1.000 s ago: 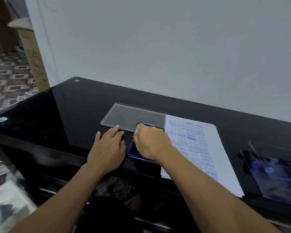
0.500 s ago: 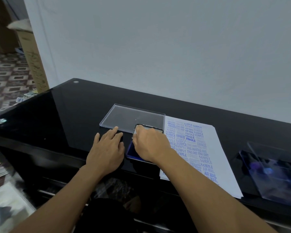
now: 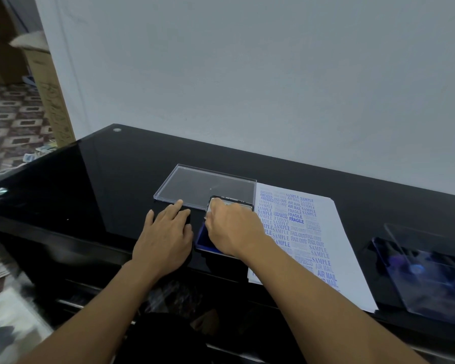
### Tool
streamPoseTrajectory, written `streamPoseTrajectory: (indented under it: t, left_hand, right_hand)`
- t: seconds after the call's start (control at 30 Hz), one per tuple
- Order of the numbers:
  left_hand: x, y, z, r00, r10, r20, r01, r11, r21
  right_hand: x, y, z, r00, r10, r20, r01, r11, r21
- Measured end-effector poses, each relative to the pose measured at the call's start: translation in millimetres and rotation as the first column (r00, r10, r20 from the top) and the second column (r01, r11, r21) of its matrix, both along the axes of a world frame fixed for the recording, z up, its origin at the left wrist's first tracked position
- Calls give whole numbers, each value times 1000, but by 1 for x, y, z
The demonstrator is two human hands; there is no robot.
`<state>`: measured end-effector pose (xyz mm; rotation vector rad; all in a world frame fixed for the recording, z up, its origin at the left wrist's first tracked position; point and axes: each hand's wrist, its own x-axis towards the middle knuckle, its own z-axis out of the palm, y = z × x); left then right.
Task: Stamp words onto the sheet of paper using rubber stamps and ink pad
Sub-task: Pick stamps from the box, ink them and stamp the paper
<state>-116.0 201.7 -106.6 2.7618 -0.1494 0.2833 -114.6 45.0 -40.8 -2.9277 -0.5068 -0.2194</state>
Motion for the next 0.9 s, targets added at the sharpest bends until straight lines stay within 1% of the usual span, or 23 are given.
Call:
streamPoseTrajectory:
  t: [0.43,0.67,0.9]
  left_hand:
    - [0,-2,6,1000,5,-21,-6,999,-34]
    - [-1,-1,9,999,11,-38,-14,997,-76]
    - [-2,-3,25,1000,10,-23,-13,990,-139]
  right_hand:
    - [3,-1,-2,1000,-2,-8,2,999,41]
    - [0,-1,-5,1000,18,11,-18,1000,18]
    - [1,-2,3,997,-15,-75,19,998,63]
